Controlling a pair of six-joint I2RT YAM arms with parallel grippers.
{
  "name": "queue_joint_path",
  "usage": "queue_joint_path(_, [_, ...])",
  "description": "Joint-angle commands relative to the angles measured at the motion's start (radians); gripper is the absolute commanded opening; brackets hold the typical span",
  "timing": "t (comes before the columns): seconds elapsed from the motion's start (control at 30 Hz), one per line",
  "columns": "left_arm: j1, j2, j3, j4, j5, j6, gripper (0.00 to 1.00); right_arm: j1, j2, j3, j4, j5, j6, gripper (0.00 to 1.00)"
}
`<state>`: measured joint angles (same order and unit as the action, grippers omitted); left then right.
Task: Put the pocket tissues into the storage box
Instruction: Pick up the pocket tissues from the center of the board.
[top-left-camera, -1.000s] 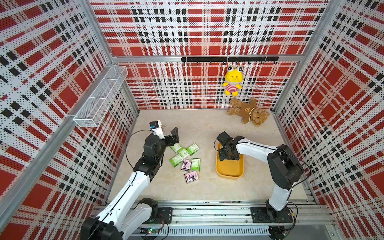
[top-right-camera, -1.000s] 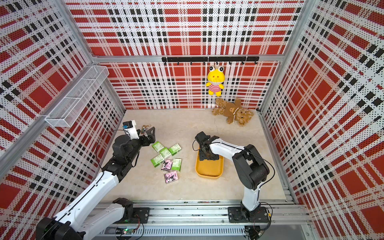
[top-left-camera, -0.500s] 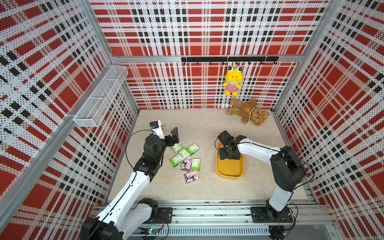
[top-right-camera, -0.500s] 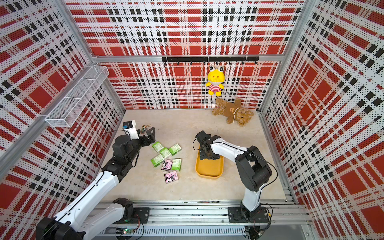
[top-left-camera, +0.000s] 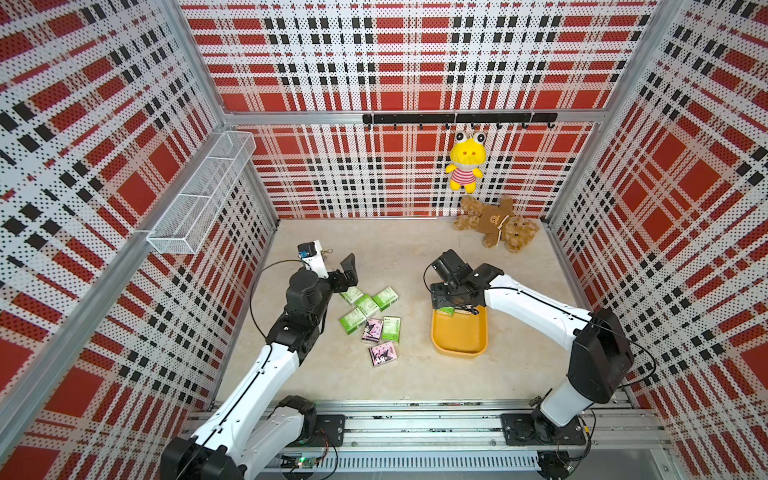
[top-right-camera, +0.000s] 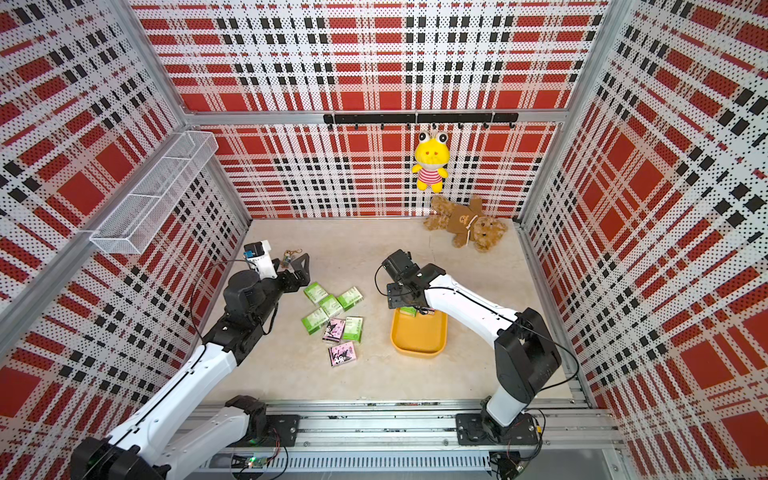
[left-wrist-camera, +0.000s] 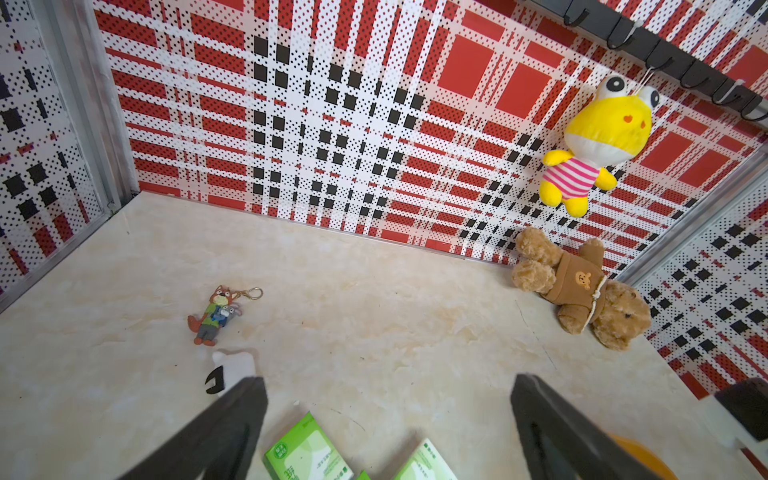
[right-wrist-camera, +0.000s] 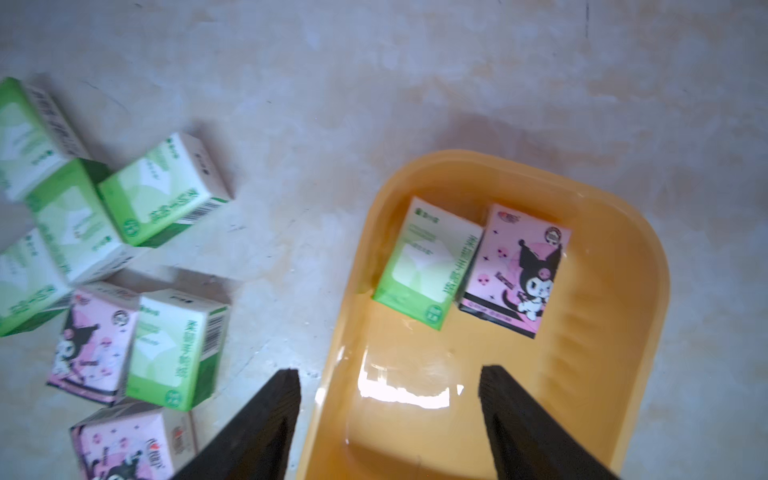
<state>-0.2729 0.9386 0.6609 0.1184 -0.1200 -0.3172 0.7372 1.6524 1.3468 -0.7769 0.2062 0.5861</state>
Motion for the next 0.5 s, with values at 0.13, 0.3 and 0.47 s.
queue_joint_path(0.13, [0.001, -0.027, 0.026, -0.016, -0.019, -0.013, 0.99, 0.124, 0.181, 0.178, 0.023, -0.056, -0.007, 0.79])
queue_joint_path(0.3, [0.006, -0.033, 0.026, -0.02, -0.027, -0.006, 0.99, 0.203, 0.289, 0.246, 0.007, -0.072, 0.031, 0.79])
queue_joint_path(0.47, [0.01, -0.029, 0.028, -0.022, -0.021, -0.004, 0.99, 0.235, 0.368, 0.273, -0.005, -0.057, 0.07, 0.8])
